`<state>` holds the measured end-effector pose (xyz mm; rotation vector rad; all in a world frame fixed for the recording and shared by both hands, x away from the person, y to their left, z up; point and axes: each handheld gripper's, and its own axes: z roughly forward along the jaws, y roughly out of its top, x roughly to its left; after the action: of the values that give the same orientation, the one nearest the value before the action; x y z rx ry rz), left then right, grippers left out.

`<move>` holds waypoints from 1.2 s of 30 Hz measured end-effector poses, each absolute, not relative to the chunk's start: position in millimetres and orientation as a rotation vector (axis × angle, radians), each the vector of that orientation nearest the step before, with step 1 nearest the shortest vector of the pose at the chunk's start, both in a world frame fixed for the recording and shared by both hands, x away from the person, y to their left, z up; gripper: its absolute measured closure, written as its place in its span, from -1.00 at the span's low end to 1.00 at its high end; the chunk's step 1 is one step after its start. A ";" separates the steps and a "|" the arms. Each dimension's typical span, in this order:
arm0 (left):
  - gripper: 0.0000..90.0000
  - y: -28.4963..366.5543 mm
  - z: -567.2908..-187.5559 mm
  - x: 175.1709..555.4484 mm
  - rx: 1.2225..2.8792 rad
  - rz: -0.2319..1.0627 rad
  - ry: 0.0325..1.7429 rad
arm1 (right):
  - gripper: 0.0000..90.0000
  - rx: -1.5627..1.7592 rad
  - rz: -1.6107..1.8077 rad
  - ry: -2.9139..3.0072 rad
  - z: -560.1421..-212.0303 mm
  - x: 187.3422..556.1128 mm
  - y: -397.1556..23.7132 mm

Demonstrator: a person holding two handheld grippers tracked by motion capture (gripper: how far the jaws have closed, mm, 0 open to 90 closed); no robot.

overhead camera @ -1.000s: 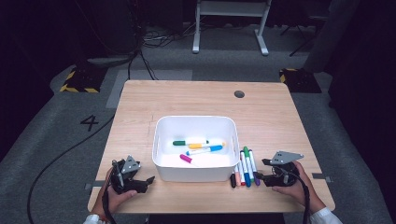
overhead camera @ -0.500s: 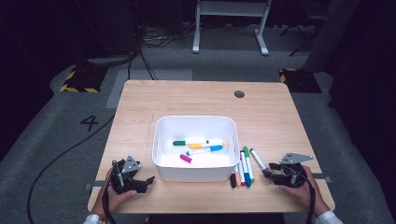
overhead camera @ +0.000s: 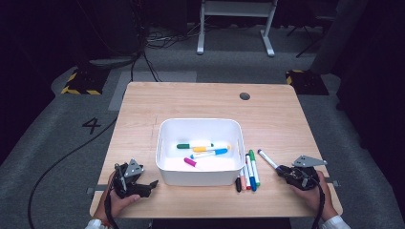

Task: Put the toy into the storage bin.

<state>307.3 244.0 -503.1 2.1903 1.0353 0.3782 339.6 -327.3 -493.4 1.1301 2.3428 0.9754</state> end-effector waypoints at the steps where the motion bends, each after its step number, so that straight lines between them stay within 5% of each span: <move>1: -0.66 243.9 -503.2 307.3 2.190 0.378 1.035 | 0.67 1.127 0.971 2.343 -493.2 339.7 -327.6; 16: -0.66 243.9 -503.2 307.3 2.190 0.378 1.035 | 0.67 1.088 1.077 2.270 -469.4 340.2 -339.4; 36: -0.66 244.0 -503.2 307.3 2.190 0.378 1.035 | 0.67 0.848 1.209 2.242 -392.4 351.2 -308.5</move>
<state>307.3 244.0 -503.2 2.1903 1.0353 0.3779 351.2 -308.5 -392.4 0.8482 2.2419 1.2091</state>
